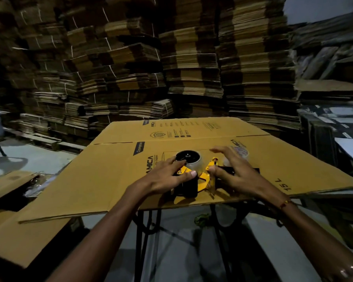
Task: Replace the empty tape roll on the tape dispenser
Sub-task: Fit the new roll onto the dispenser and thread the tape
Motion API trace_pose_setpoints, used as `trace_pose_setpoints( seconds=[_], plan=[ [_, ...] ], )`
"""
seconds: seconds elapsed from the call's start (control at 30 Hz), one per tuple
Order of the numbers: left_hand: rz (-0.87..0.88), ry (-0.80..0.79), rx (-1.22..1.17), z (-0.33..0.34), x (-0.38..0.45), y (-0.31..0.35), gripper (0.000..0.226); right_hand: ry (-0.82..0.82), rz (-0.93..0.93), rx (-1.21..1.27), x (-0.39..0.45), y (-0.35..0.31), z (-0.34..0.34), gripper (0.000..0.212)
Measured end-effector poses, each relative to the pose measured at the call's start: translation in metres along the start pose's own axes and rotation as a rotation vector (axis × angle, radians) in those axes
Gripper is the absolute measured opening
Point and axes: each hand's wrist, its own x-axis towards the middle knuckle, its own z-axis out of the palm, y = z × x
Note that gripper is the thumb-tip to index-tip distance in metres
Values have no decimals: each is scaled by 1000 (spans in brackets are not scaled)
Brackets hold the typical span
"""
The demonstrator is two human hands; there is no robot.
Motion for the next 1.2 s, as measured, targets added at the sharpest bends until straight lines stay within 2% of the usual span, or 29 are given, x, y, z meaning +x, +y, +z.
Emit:
trace_pose_setpoints(
  seconds=[0.1,0.17,0.27,0.4,0.63,0.9,1.03,1.13,1.2],
  plan=[
    [7,71,-5,2,8,8,87,9,81,47,13,8,-10,46],
    [8,87,-57,2,14,11,80,-9,95,53,16,12,-7,52],
    [-45,105,-123,-7,22,10,85,-7,106,38,14,12,-3,55],
    [-124,73,-231,-18,33,8,72,-3,114,37,15,11,-3,56],
    [-137,71,-242,-19,40,9,70,-42,122,52,23,5,1,48],
    [-84,81,-232,-20,33,14,65,-201,162,-37,57,4,10,41],
    [64,285,31,-14,29,15,60,-220,160,-65,57,3,11,39],
    [85,427,169,-3,18,33,42,-233,154,-58,58,3,9,39],
    [59,471,257,10,8,49,38,-230,160,-62,60,4,8,39]
  ],
)
